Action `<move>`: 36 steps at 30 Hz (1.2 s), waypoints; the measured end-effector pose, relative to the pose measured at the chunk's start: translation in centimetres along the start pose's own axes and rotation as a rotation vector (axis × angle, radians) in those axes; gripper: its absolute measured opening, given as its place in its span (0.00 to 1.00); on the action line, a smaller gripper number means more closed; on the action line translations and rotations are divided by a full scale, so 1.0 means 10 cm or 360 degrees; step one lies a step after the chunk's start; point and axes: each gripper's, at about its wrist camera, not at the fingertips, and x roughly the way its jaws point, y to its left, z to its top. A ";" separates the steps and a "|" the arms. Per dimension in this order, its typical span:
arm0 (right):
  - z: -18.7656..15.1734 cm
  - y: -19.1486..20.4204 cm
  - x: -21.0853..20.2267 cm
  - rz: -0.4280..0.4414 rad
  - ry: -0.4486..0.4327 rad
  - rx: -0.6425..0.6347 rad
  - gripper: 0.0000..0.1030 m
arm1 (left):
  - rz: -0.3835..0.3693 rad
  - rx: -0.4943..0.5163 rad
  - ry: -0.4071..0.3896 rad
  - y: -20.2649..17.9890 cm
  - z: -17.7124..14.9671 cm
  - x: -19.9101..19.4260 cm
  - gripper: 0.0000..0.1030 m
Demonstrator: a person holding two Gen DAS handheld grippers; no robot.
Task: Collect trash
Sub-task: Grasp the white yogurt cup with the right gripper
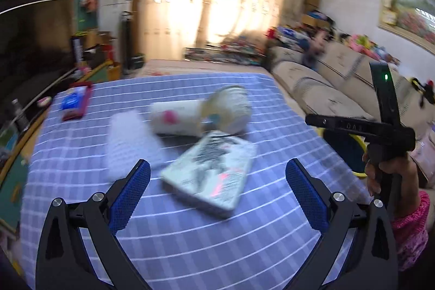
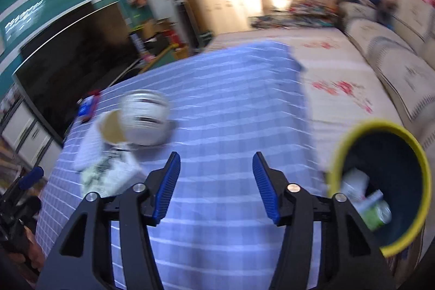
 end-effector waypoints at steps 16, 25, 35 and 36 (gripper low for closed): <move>0.45 0.72 0.98 0.0013 0.0135 -0.0127 0.70 | 0.0074 -0.0079 -0.0044 0.48 -0.18 -0.10 0.95; 0.46 0.82 1.17 0.0044 0.0204 -0.0132 0.71 | 0.0055 -0.0125 -0.0029 0.53 -0.23 -0.12 0.95; 0.48 0.87 1.29 0.0087 0.0248 -0.0128 0.74 | 0.0066 -0.0127 -0.0017 0.47 -0.25 -0.13 0.95; 0.49 0.86 1.30 0.0094 0.0253 -0.0124 0.75 | 0.0064 -0.0129 -0.0011 0.47 -0.24 -0.12 0.95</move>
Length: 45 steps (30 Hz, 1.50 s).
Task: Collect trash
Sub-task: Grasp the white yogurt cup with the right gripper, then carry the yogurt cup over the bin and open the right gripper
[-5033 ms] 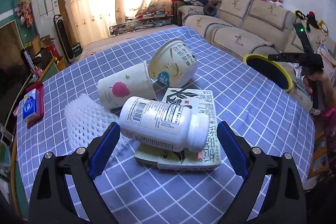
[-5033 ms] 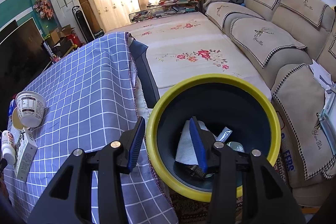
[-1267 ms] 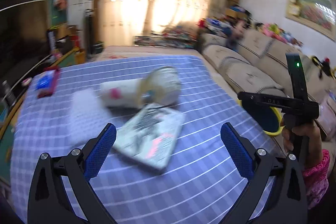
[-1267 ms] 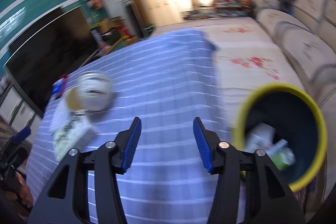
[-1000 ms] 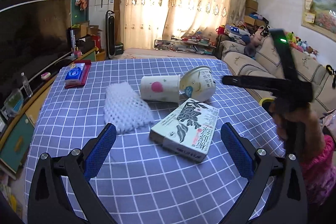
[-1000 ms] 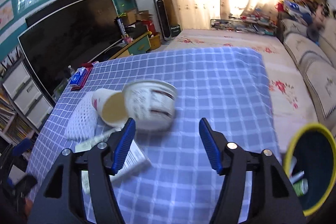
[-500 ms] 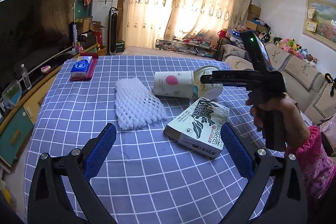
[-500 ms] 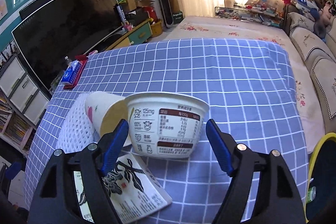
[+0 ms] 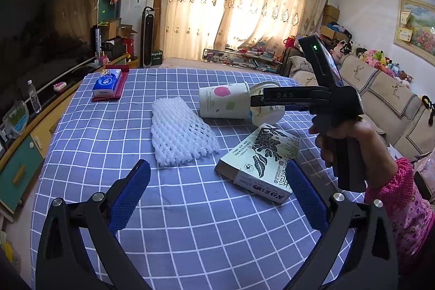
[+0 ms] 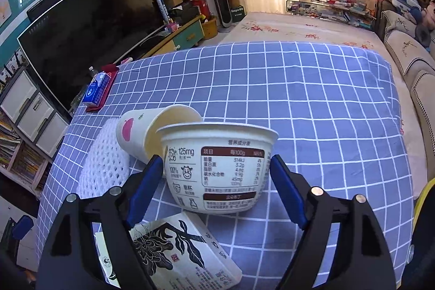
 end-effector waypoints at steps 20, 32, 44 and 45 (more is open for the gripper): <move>-0.31 -0.45 -0.87 -0.0026 -0.0166 0.0118 0.74 | 0.0003 0.0064 0.0042 -0.17 0.04 0.09 0.95; -1.24 -2.09 -1.61 -0.0604 -0.0223 0.0613 0.74 | -0.0096 0.0160 0.0119 -0.48 0.03 0.32 0.95; -1.71 -2.91 -1.56 -0.0753 -0.0153 0.0786 0.85 | -0.0101 0.0297 0.0174 -0.84 0.09 0.54 0.95; -1.70 -2.93 -1.56 -0.0752 -0.0156 0.0792 0.85 | -0.0104 0.0316 0.0178 -0.87 0.10 0.56 0.95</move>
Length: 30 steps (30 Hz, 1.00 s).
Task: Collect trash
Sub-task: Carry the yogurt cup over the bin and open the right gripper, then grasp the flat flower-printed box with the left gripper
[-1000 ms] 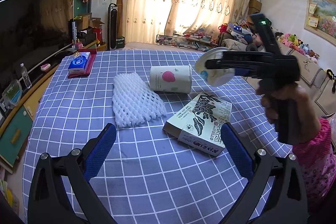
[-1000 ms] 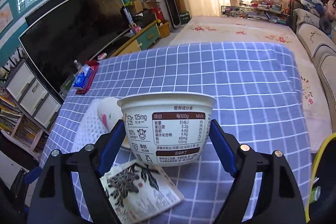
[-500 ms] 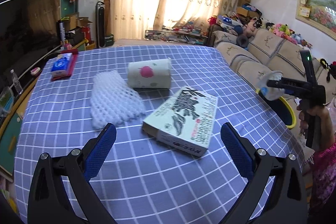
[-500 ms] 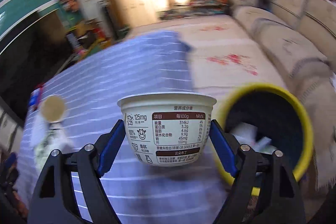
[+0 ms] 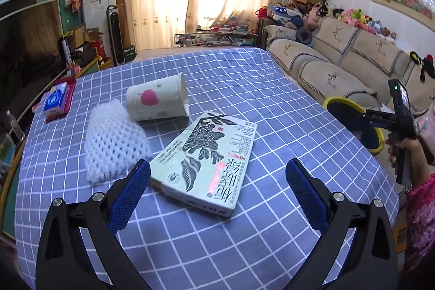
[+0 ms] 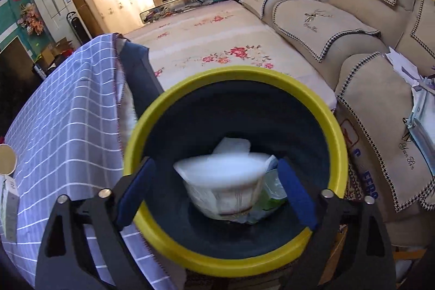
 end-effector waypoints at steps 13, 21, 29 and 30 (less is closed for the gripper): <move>-0.03 -0.09 -0.13 0.0067 -0.0039 0.0031 0.85 | -0.0036 0.0100 0.0093 0.11 0.12 0.33 0.95; -0.02 -0.01 -0.09 0.0097 -0.0024 0.0009 0.85 | -0.0142 0.0152 0.0177 0.28 0.23 0.58 0.95; -0.01 -0.01 -0.06 0.0093 -0.0009 0.0010 0.85 | -0.0347 0.0157 0.0325 0.36 0.30 0.85 0.95; -0.01 0.00 -0.06 0.0091 -0.0007 0.0009 0.85 | -0.0382 0.0154 0.0358 0.36 0.31 0.89 0.95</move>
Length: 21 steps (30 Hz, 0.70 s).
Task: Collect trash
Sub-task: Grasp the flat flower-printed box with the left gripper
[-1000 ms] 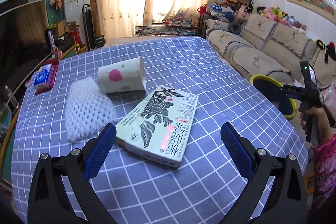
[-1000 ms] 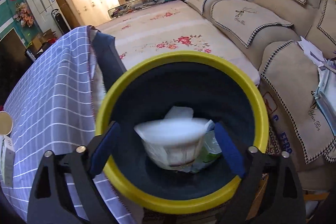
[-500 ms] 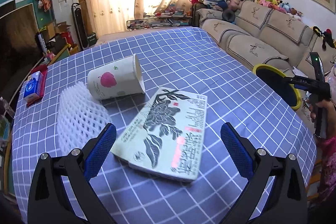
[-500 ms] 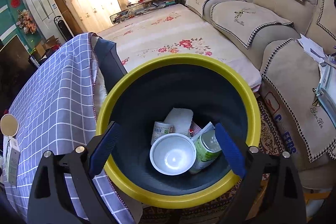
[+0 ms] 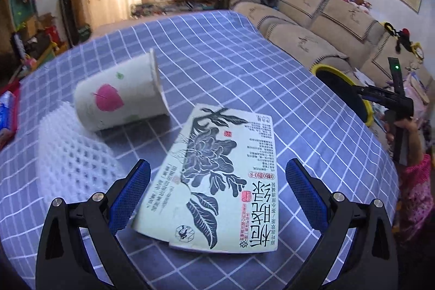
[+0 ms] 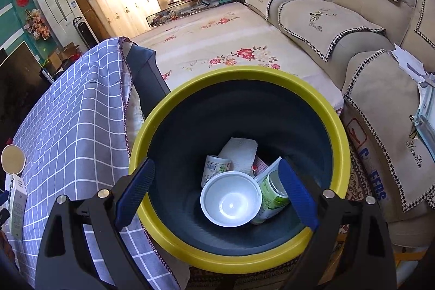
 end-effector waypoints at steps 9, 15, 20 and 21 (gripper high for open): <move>0.00 0.01 0.00 0.0001 0.0003 -0.0006 0.85 | -0.0011 0.0096 0.0055 -0.29 0.00 0.05 0.95; 0.01 0.05 -0.07 0.0006 -0.0024 -0.0043 0.85 | 0.0082 0.0046 0.0125 -0.30 0.01 0.27 0.87; -0.03 0.01 -0.09 0.0014 -0.0019 -0.0036 0.85 | 0.0207 0.0086 0.0102 -0.37 -0.06 0.29 0.71; -0.03 0.01 -0.09 0.0020 -0.0018 -0.0035 0.85 | 0.0196 0.0078 0.0098 -0.37 -0.06 0.27 0.71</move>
